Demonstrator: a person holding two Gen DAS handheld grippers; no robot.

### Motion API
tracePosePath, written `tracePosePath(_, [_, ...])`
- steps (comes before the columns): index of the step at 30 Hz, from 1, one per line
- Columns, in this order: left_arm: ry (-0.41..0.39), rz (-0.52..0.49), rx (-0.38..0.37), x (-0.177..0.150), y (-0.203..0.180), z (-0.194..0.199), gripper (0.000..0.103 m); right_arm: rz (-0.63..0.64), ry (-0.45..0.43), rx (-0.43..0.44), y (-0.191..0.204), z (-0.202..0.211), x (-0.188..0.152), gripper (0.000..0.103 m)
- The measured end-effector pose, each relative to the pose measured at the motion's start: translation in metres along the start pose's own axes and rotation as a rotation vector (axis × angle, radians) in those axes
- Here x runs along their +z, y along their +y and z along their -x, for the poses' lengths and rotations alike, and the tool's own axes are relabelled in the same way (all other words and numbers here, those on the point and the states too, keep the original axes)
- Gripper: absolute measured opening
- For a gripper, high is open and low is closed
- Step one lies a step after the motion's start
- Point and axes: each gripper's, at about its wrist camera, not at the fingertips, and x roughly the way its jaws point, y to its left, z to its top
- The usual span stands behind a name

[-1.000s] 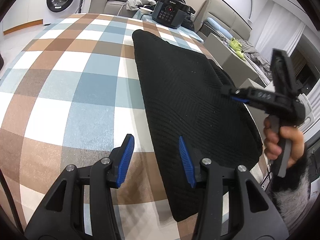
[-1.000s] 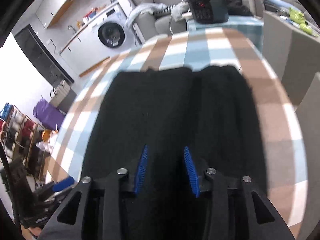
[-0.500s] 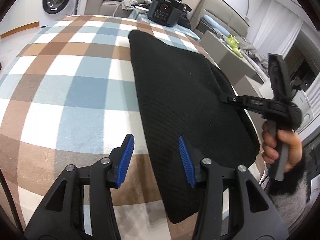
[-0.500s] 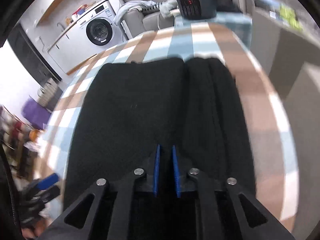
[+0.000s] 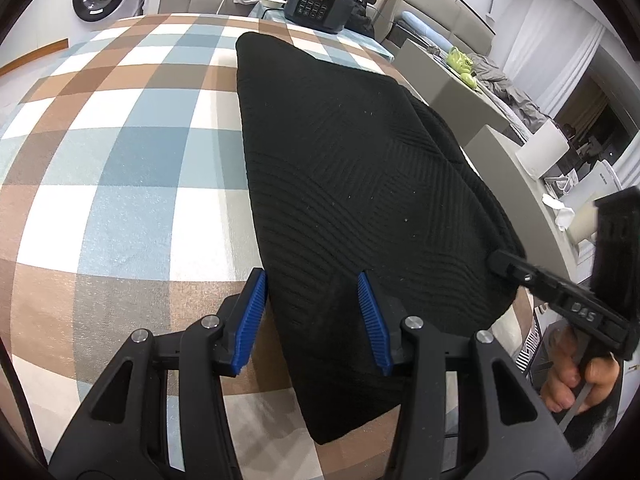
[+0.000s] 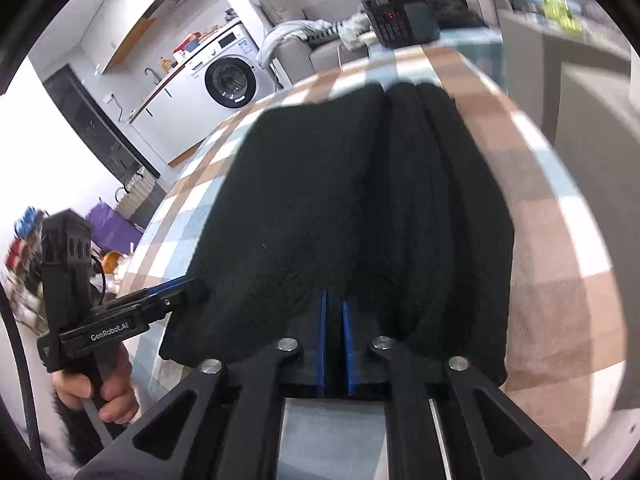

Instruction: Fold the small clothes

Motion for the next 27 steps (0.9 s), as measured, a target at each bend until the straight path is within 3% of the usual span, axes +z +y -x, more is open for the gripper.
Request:
tracePosePath(2, [-0.008, -0.009, 0.004, 0.000, 0.000, 0.005, 0.043, 0.010, 0.007, -0.014, -0.001, 0.005, 0.001, 0.006])
tracePosePath(4, [-0.013, -0.011, 0.010, -0.001, 0.001, 0.008, 0.044, -0.005, 0.069, -0.071, -0.011, -0.010, -0.001, 0.007])
tracePosePath(6, [-0.009, -0.001, 0.011, -0.001, 0.003, 0.008, 0.044, -0.045, 0.080, -0.043, -0.016, -0.008, -0.005, 0.008])
tracePosePath(8, [-0.008, -0.001, 0.018, -0.002, 0.004, 0.009, 0.044, -0.066, 0.024, -0.006, -0.020, 0.010, -0.005, 0.017])
tracePosePath(9, [-0.009, -0.002, 0.021, -0.003, 0.005, 0.010, 0.044, -0.068, -0.013, -0.005, -0.022, 0.021, -0.005, 0.028])
tracePosePath(11, [-0.006, 0.002, 0.018, -0.004, 0.007, 0.011, 0.044, -0.091, -0.054, -0.025, -0.030, 0.037, -0.006, 0.039])
tracePosePath(16, [-0.005, 0.008, 0.015, -0.004, 0.008, 0.011, 0.044, -0.190, 0.006, 0.003, -0.052, 0.037, -0.020, 0.039])
tracePosePath(21, [-0.006, 0.000, 0.015, -0.006, 0.006, 0.012, 0.044, -0.192, 0.046, 0.027, -0.049, 0.022, -0.028, 0.043])
tracePosePath(27, [-0.016, 0.007, 0.020, -0.007, 0.010, 0.017, 0.044, -0.176, 0.039, 0.085, -0.048, 0.009, -0.020, 0.059])
